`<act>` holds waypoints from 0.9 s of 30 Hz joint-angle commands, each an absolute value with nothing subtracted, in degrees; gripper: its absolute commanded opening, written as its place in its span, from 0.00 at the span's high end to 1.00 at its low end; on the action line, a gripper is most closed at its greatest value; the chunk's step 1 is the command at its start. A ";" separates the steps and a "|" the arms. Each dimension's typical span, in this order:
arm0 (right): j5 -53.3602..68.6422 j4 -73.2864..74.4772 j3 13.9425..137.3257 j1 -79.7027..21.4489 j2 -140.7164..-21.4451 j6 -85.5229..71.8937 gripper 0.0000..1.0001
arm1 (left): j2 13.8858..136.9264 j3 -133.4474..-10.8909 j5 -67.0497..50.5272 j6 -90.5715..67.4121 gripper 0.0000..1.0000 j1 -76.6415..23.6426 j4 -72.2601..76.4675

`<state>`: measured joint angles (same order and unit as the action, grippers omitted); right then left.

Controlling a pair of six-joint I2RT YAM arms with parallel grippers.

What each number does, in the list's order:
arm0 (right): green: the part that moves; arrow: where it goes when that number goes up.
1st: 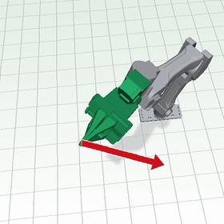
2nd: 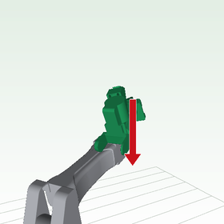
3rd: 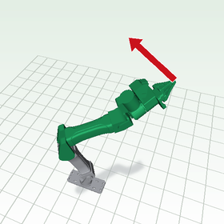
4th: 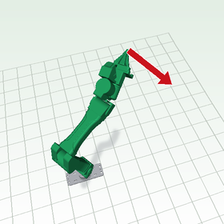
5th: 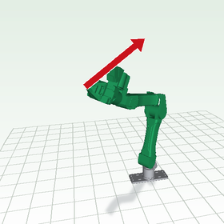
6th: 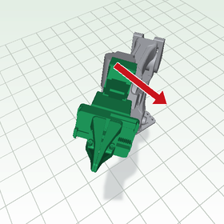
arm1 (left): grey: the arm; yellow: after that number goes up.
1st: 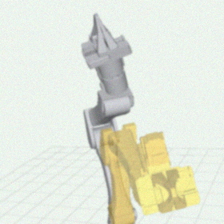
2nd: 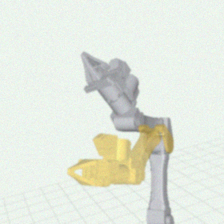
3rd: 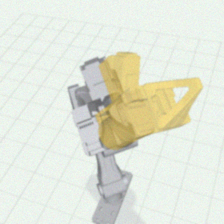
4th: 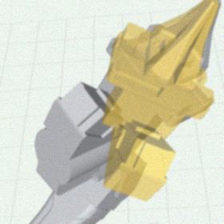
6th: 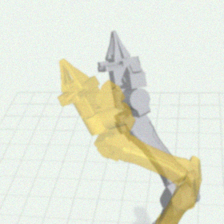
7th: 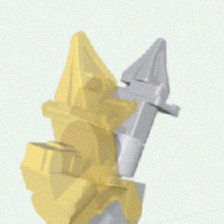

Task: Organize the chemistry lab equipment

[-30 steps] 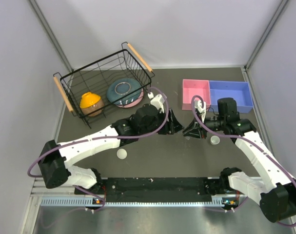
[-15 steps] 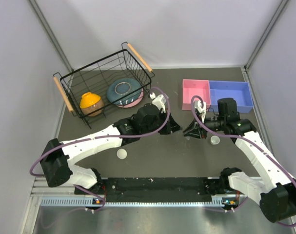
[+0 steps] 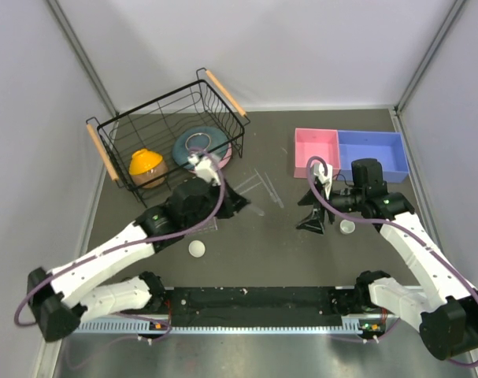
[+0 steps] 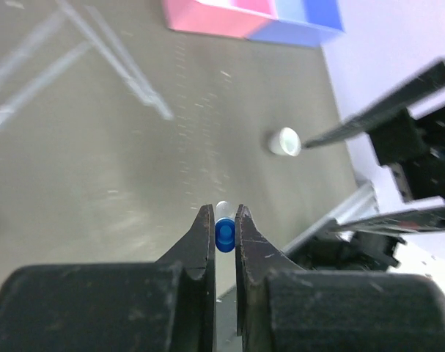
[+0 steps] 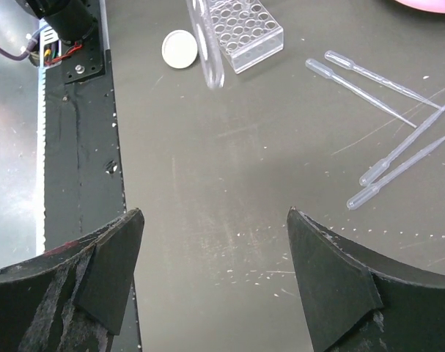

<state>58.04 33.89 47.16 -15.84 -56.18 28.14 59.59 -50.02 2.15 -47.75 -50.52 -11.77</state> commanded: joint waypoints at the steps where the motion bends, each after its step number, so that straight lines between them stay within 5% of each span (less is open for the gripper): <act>1: 57.31 32.26 47.46 -15.38 -55.02 29.79 0.20 | 50.55 -46.07 9.31 -42.73 1.00 -43.80 -21.42; 13: 55.20 32.26 47.37 -15.38 -56.69 30.32 0.19 | 43.06 -43.07 29.43 -29.80 1.00 -32.35 -33.92; 27: 54.40 32.26 47.46 -15.12 -58.27 30.59 0.19 | 49.22 -37.88 31.47 -31.20 1.00 -29.27 -31.21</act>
<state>53.87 33.91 47.16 -15.81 -57.95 29.04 48.21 -39.55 30.11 -30.76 -30.65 -33.47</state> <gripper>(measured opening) 0.810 0.079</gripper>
